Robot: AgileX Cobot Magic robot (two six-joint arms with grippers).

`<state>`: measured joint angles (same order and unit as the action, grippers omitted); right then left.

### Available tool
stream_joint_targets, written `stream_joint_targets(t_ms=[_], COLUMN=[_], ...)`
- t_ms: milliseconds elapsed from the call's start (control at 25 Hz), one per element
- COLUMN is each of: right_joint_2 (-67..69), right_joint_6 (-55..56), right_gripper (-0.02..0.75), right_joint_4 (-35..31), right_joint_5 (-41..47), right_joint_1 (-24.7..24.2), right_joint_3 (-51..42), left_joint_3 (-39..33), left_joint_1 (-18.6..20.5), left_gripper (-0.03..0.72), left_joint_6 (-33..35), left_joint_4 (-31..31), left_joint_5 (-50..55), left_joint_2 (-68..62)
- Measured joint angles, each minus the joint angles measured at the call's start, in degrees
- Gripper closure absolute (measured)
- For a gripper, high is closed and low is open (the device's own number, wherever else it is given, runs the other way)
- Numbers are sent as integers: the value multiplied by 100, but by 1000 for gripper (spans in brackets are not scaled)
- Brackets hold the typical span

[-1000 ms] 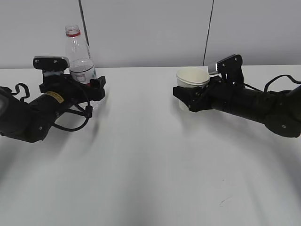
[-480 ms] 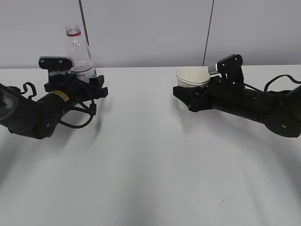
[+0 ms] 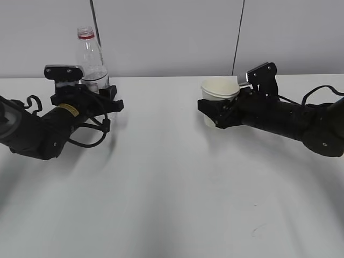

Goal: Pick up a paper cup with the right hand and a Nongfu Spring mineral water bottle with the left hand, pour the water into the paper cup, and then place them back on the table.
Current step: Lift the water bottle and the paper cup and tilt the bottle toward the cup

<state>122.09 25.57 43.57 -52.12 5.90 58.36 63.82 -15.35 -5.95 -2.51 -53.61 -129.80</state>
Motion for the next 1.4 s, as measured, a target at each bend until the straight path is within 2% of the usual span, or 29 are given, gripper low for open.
stream_joint_targets(t_ms=[120, 480, 640, 880, 1160, 1400], right_joint_2=[0, 0, 65, 357, 574, 811], right_joint_6=[0, 0, 0, 8, 217, 430], right_gripper=[214, 214, 214, 214, 214, 214], right_joint_4=[226, 573, 613, 711, 826, 863], right_joint_5=[0, 0, 0, 9, 144, 144], right_joint_1=[0, 78, 288, 718, 1098, 1210], right_joint_3=[0, 0, 162, 576, 1081, 1431], left_joint_3=[0, 205, 429, 645, 911, 911], left_joint_1=[10, 170, 364, 408, 408, 408], left_gripper=[318, 320, 320, 320, 320, 320], left_joint_6=[6, 595, 632, 939, 1965, 2716], left_joint_4=[-271, -1757, -2183, -2806, -2983, -2994], left_joint_5=[-90, -63, -58, 18, 272, 298], left_joint_2=[-19, 24, 67, 66, 66, 66])
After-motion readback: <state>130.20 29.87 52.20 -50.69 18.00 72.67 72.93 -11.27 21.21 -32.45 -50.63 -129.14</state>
